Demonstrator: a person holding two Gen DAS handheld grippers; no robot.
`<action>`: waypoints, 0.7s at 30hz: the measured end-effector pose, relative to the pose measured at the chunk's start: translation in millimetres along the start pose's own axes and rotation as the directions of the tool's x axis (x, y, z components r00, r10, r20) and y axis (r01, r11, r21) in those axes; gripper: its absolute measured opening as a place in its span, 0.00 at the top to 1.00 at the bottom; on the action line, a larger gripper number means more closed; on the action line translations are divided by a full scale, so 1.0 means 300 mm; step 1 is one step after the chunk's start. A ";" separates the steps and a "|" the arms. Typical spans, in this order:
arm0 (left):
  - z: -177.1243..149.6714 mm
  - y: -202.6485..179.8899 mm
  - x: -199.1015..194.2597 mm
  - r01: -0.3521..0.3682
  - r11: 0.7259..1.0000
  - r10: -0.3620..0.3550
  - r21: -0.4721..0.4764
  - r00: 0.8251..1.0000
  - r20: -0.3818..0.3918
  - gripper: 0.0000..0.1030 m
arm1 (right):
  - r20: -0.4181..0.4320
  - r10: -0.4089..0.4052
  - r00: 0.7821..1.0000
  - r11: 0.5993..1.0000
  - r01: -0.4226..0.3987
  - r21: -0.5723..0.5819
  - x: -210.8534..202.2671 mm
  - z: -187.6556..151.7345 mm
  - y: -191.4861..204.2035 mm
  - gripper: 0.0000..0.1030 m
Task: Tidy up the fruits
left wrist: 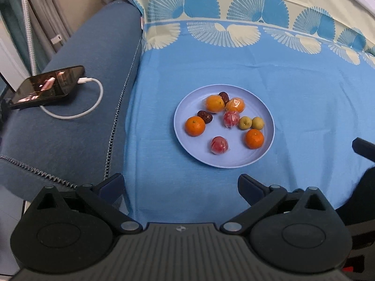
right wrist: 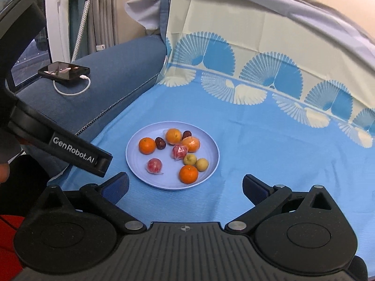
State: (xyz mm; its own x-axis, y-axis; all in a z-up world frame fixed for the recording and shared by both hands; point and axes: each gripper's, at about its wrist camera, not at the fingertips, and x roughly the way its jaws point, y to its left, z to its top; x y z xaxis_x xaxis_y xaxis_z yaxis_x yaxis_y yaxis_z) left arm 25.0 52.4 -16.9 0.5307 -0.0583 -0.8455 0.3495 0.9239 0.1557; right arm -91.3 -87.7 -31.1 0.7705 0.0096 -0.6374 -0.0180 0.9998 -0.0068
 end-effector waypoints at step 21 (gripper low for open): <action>-0.048 -0.001 -0.074 -0.025 1.000 0.025 0.004 0.999 0.042 0.00 | 0.027 -0.051 0.998 0.998 0.052 -0.020 -0.055 -0.007 0.024 0.01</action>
State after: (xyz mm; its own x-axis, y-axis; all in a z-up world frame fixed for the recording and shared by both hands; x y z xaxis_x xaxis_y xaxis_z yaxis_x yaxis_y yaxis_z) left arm 2.0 58.9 -5.7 0.5711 -0.0515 -0.8192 0.3392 0.9237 0.1784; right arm -105.6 -80.6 -22.2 0.7870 -0.0410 -0.6155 0.0089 0.9984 -0.0552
